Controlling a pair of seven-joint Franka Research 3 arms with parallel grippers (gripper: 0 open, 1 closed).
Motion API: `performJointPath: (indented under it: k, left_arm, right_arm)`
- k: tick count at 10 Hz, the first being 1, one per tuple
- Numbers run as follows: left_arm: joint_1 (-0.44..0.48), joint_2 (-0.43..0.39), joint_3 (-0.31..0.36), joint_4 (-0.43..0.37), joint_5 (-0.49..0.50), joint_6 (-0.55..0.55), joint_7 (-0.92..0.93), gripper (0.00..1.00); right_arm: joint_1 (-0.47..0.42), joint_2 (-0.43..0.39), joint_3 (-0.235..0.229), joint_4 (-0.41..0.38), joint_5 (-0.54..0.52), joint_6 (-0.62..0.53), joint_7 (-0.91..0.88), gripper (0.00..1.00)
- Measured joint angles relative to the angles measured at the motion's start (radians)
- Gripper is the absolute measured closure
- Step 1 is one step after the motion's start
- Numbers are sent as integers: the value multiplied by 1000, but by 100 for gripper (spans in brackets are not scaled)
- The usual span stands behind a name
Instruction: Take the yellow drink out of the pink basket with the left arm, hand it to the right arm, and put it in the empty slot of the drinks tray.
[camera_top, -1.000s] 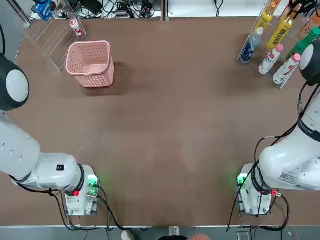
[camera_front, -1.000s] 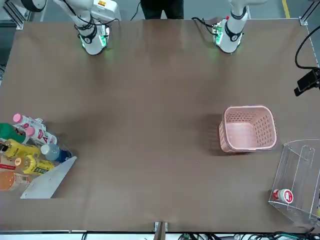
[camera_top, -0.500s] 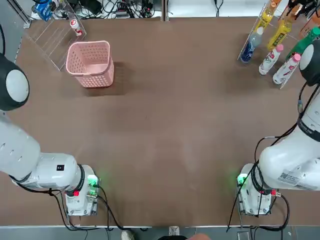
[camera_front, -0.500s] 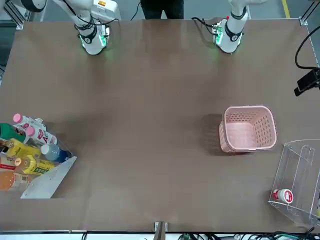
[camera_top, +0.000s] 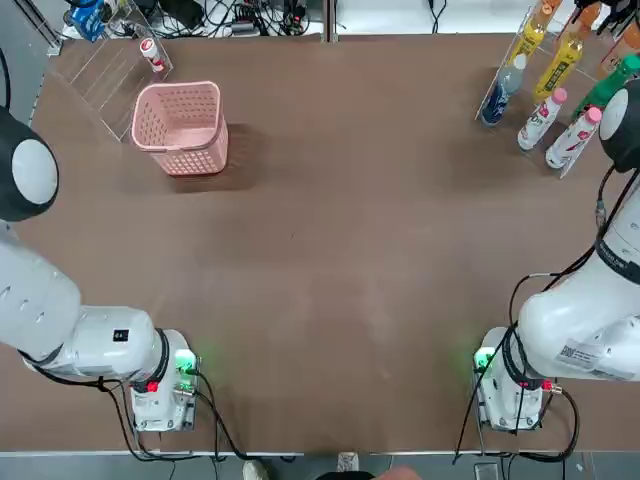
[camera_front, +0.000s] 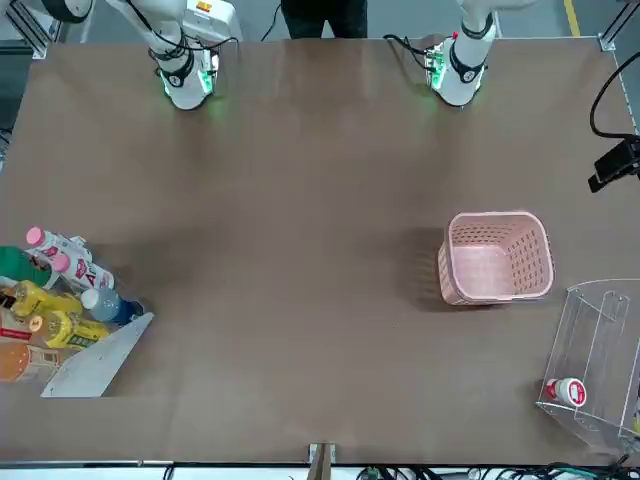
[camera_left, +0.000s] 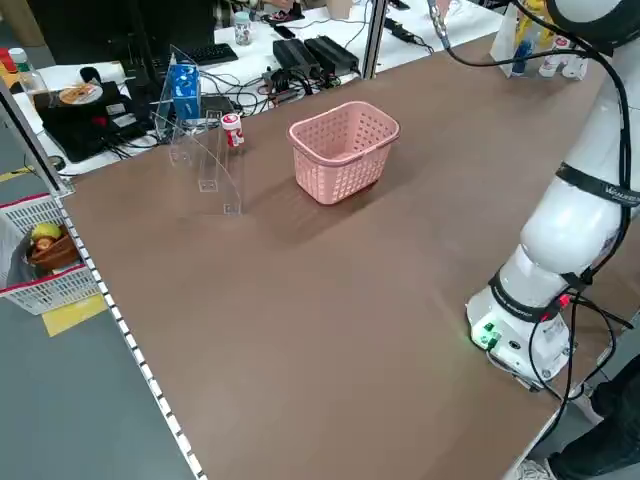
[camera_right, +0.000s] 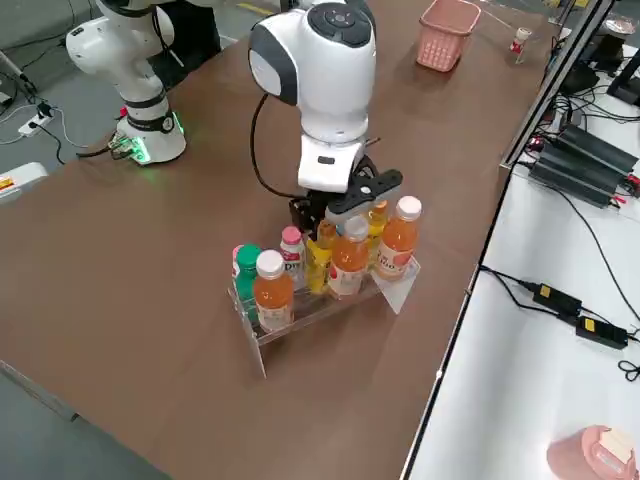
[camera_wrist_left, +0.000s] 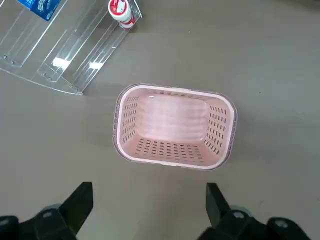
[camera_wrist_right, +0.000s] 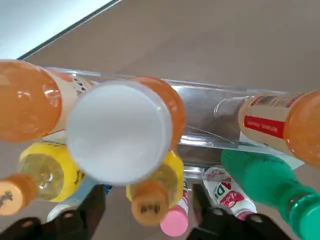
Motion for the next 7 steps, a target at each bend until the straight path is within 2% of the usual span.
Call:
performJointPath:
  k: [1,5,7]
  left_arm:
    - [0,0,0,0,0,0,0,0]
    - [0,0,1,0,0,0,0,0]
    - [-1,0,2,0,0,0,0,0]
  right_arm:
    - [1,-10,0,8,-1,-5,-13,1]
    - [17,-112,10,18,-1,-116,-27,0]
    - [75,-171,16,19,-2,-199,-27,0]
